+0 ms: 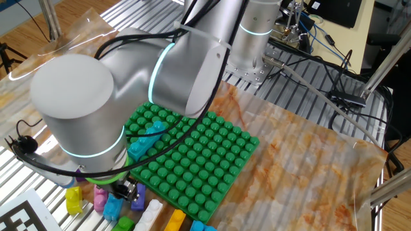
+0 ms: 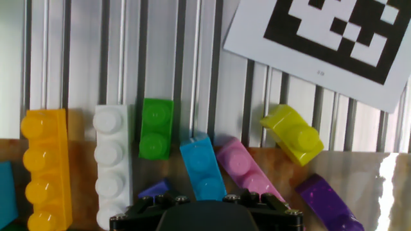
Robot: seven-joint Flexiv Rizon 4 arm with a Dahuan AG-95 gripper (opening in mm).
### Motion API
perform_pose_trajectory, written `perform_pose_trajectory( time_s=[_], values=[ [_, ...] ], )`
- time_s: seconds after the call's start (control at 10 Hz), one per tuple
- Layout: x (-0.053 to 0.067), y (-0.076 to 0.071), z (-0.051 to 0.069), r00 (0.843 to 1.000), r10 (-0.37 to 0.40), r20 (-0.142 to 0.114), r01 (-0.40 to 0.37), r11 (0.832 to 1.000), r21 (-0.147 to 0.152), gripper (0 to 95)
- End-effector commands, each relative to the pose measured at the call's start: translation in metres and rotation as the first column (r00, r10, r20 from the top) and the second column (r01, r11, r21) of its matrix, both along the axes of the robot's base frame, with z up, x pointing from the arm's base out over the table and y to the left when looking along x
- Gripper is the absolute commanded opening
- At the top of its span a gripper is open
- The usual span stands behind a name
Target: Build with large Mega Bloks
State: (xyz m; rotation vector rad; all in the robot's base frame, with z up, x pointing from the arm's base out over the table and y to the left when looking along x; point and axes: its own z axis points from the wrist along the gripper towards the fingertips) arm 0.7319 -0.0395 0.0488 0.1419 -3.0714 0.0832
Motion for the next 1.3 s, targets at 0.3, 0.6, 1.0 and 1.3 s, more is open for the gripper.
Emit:
perform_pose_trajectory(
  time_s=[0.3,0.6,1.0,1.3],
  values=[
    [0.006,0.002,-0.008,1.0,0.003,-0.008,-0.003,1.0,0.004,57.0],
    [0.008,0.004,-0.017,1.0,0.003,-0.012,-0.003,1.0,0.006,38.0],
    [0.01,0.003,-0.021,1.0,0.02,-0.013,-0.02,1.0,0.013,0.0],
    [0.011,0.001,-0.019,1.0,0.008,-0.012,-0.008,1.0,0.018,0.0]
  ],
)
